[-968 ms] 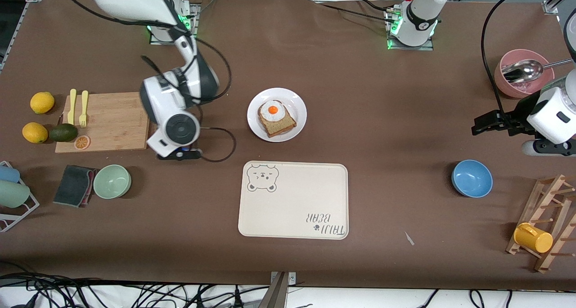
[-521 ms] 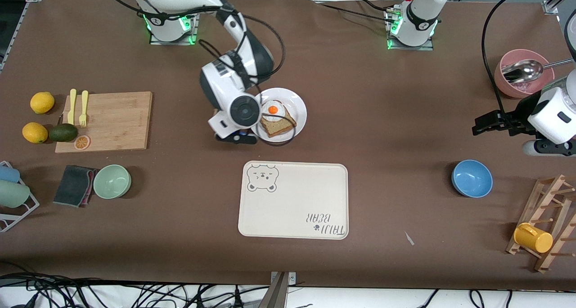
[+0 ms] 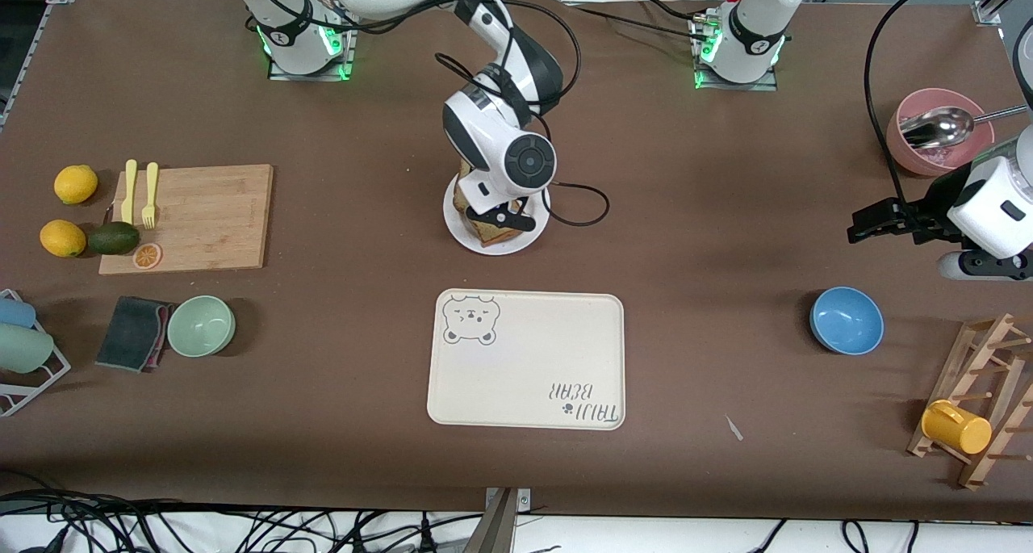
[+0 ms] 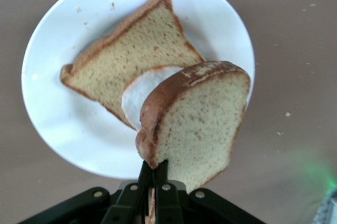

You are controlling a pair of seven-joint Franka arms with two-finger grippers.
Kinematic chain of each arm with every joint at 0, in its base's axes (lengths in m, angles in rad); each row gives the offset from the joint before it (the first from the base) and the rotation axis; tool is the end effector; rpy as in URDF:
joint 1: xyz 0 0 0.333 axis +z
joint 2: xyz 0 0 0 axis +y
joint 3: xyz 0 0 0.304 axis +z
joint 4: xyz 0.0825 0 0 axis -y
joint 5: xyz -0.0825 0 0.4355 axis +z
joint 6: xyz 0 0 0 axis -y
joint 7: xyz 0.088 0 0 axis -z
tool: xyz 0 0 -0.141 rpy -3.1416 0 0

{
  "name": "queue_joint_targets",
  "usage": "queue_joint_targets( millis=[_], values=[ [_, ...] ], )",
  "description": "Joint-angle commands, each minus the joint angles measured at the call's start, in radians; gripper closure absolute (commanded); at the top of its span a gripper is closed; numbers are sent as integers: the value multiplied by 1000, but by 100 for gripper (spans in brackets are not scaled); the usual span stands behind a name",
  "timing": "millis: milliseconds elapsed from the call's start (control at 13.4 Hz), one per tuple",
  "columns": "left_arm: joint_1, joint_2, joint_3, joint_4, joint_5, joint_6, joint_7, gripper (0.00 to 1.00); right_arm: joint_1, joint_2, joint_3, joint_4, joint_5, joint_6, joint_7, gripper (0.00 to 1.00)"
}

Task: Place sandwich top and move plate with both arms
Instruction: 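Carry the bread slice with the right gripper onto the egg plate, then release the bread on the plate and withdraw the right gripper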

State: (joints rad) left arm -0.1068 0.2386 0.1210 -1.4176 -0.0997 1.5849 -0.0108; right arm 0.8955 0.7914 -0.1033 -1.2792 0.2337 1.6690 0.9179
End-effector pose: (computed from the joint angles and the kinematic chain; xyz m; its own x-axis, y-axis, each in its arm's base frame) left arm 0.6706 -0.0117 0.5084 0.9972 0.0249 -0.0703 0.0299 -0.9971 0.0700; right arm 0.4777 0.5444 0.1907 0.9170 -0.2080 -0.3403 -0.1340 -0.9643 0.2283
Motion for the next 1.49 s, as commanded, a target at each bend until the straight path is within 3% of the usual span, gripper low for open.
queue_joint_targets(
  millis=[0,74,149,223,521,968,1043,1415],
  values=[
    [1,8,6,25,-32,-14,-1,0,-4,42,-4,47,10,35,10,100],
    [1,8,8,25,-34,-13,-1,0,-6,42,-6,47,10,37,9,100],
    [1,8,8,25,-32,-13,-1,0,-4,42,-6,46,10,43,19,23],
    [1,8,8,25,-34,-14,-1,0,-1,40,-6,46,3,47,15,0],
    [1,10,8,25,-34,-14,0,0,-47,-17,-18,50,-4,20,-30,0],
    [2,10,8,25,-34,-13,0,0,-251,-138,-16,49,0,-124,-400,0],
    [2,10,8,25,-34,-13,0,0,-265,-158,-38,49,-10,-141,-445,0],
    [2,10,14,23,-29,-13,6,0,-270,-291,-283,37,-13,-201,-715,0]
  ],
)
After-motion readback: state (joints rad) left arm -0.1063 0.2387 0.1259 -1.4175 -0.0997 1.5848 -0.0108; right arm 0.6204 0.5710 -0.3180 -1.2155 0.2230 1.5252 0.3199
